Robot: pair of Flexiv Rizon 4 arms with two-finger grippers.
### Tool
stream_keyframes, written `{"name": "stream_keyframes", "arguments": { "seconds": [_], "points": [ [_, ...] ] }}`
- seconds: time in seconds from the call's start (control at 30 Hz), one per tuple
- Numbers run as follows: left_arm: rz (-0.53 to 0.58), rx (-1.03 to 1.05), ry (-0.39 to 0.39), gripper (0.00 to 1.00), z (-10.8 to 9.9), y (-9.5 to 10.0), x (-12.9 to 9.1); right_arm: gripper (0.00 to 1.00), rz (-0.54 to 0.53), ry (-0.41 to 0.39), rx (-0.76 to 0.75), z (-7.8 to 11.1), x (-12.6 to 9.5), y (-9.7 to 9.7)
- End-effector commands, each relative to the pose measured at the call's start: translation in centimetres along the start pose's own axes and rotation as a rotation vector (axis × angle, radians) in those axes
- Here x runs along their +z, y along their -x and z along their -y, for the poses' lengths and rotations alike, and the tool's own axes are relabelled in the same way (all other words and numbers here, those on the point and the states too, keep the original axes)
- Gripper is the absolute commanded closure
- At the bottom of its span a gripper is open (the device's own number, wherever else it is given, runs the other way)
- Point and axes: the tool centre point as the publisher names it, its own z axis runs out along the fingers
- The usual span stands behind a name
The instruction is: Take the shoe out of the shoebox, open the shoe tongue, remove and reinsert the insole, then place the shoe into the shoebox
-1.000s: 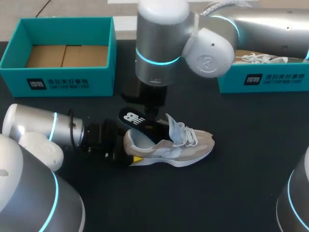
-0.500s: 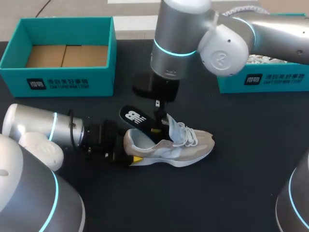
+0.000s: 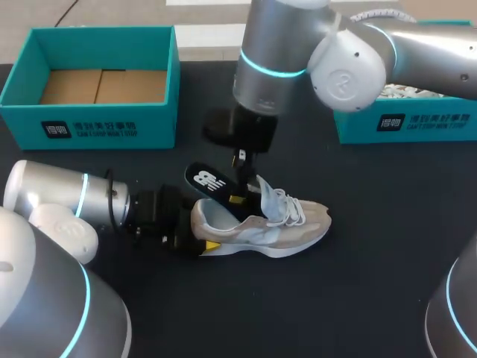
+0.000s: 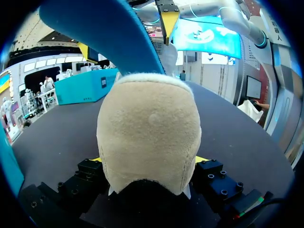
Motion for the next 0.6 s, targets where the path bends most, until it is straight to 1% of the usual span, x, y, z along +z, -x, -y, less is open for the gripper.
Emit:
{"name": "stream_keyframes", "arguments": {
  "seconds": [0.03, 0.17, 0.6],
  "points": [
    [0.0, 0.001, 0.003, 1.0, -0.13, -0.08, 0.01, 0.0, -0.072, 0.092, 0.02, 0.72, 0.17, 1.03],
    [0.0, 0.001, 0.003, 1.0, -0.13, -0.08, 0.01, 0.0, -0.132, 0.144, 0.05, 0.51, -0.03, 1.26],
    [0.0, 0.001, 0.003, 1.0, -0.13, -0.08, 0.01, 0.0, -0.132, 0.144, 0.05, 0.51, -0.03, 1.26]
  ]
}}
